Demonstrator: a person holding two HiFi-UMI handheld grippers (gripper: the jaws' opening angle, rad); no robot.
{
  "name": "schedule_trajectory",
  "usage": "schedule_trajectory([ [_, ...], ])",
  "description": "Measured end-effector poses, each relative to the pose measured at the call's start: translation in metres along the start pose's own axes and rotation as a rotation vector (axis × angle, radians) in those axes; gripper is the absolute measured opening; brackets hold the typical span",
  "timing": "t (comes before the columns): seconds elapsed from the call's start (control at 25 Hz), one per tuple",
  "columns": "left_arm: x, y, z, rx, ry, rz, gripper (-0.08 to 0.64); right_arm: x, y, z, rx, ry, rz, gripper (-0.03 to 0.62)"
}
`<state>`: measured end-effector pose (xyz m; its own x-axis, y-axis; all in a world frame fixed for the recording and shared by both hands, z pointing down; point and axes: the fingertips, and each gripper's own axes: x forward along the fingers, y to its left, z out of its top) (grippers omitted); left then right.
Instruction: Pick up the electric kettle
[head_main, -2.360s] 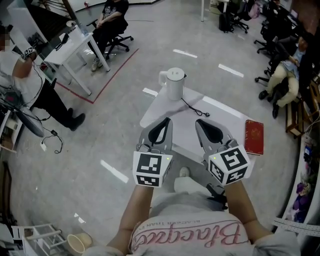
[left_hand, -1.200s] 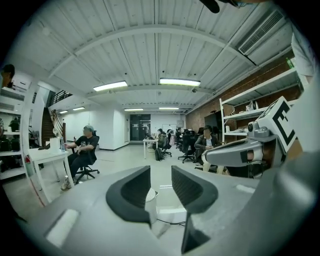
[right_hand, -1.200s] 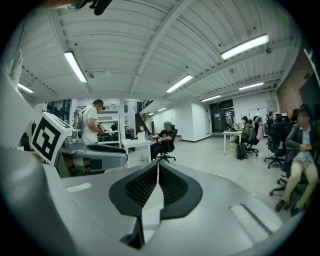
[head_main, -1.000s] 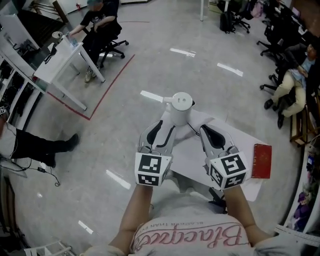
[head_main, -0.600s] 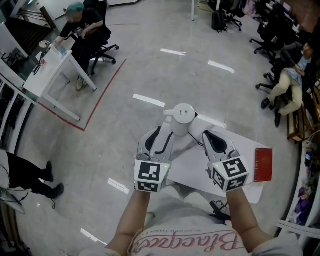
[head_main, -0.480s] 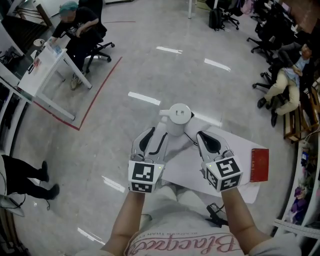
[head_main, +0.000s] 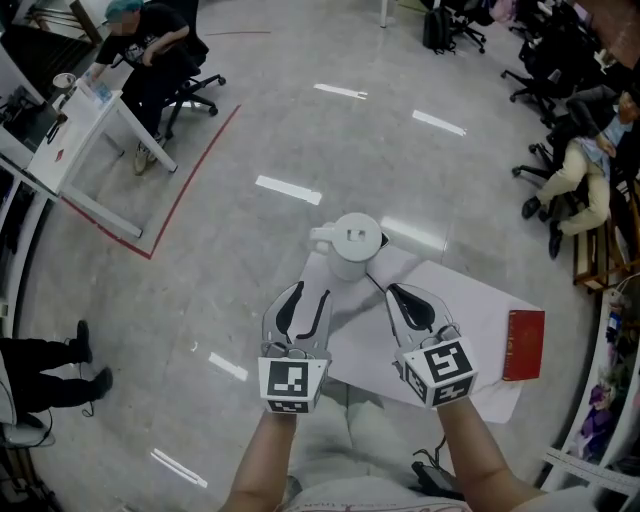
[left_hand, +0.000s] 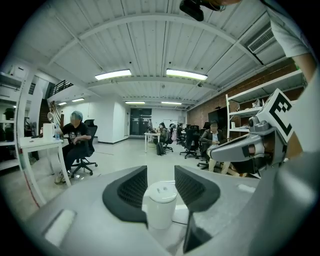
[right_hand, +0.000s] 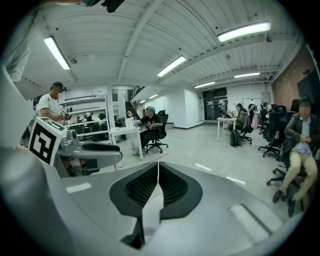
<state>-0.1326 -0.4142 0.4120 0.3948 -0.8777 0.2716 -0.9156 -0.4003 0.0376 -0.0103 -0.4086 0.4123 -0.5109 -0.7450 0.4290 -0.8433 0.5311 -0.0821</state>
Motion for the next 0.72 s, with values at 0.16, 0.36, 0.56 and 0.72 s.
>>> schedule_trajectory([
  [0.16, 0.017, 0.0, -0.019, -0.004, 0.005, -0.001, 0.166, 0.008, -0.016, -0.022, 0.035, 0.006, -0.027, 0.021],
  [0.36, 0.038, -0.008, -0.057, 0.044, 0.005, -0.049, 0.166, 0.033, -0.016, -0.068, 0.047, 0.006, -0.004, 0.021],
  [0.56, 0.062, -0.01, -0.104, 0.068, 0.03, -0.063, 0.166, 0.06, -0.028, -0.115, 0.088, 0.025, -0.017, 0.023],
  [0.72, 0.08, -0.001, -0.133, 0.064, 0.035, -0.035, 0.166, 0.078, -0.046, -0.138, 0.099, 0.007, -0.049, 0.025],
])
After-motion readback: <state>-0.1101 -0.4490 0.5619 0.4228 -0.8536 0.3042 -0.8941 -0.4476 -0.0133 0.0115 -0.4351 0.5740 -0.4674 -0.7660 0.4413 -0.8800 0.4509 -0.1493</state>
